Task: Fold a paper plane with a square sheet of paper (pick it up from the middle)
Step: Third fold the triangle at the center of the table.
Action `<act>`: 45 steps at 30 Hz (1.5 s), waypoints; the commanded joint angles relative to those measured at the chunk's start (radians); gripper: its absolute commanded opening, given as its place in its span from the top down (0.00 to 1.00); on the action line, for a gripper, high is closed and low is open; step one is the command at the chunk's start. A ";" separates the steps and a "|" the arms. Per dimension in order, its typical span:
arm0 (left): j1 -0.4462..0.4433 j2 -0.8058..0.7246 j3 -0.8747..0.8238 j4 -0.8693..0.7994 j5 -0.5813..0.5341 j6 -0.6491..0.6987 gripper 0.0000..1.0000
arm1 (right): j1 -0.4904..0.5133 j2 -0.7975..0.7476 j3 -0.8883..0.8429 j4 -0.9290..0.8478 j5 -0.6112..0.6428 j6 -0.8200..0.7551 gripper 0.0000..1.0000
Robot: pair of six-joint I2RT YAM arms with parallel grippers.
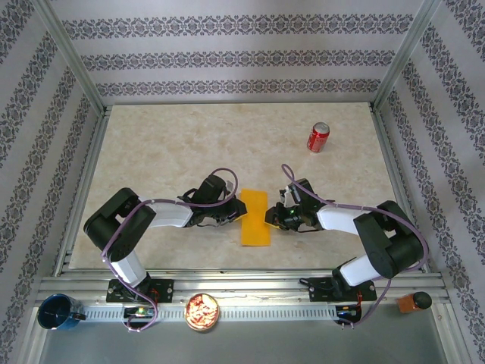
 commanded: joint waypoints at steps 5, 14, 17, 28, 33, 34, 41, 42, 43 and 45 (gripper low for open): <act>0.015 -0.055 0.004 -0.083 -0.077 0.015 0.93 | 0.000 -0.140 0.031 -0.017 -0.006 -0.067 0.69; 0.046 -0.089 0.000 -0.084 -0.064 -0.009 0.94 | 0.306 -0.478 -0.076 -0.014 0.443 -0.410 0.62; 0.052 -0.075 0.017 -0.084 -0.041 -0.007 0.95 | 0.449 -0.537 -0.135 0.073 0.568 -0.576 0.59; 0.052 -0.076 0.042 -0.125 -0.043 -0.004 0.95 | 0.753 -0.346 -0.088 0.170 0.895 -0.922 0.54; 0.051 -0.084 0.039 -0.136 -0.049 -0.006 0.95 | 0.788 -0.239 -0.071 0.231 0.979 -0.916 0.52; 0.052 -0.083 0.039 -0.135 -0.048 -0.008 0.95 | 0.793 -0.225 -0.069 0.234 0.978 -0.925 0.51; 0.052 -0.084 0.045 -0.157 -0.059 0.000 0.95 | 0.833 -0.124 -0.043 0.252 1.066 -0.968 0.48; 0.052 -0.083 0.043 -0.148 -0.054 -0.003 0.95 | 0.835 -0.115 -0.044 0.257 1.076 -0.966 0.48; 0.052 -0.080 0.042 -0.137 -0.051 -0.008 0.95 | 0.837 -0.109 -0.044 0.260 1.087 -0.967 0.48; 0.052 -0.072 0.038 -0.120 -0.043 -0.019 0.95 | 0.844 -0.093 -0.049 0.271 1.104 -0.974 0.48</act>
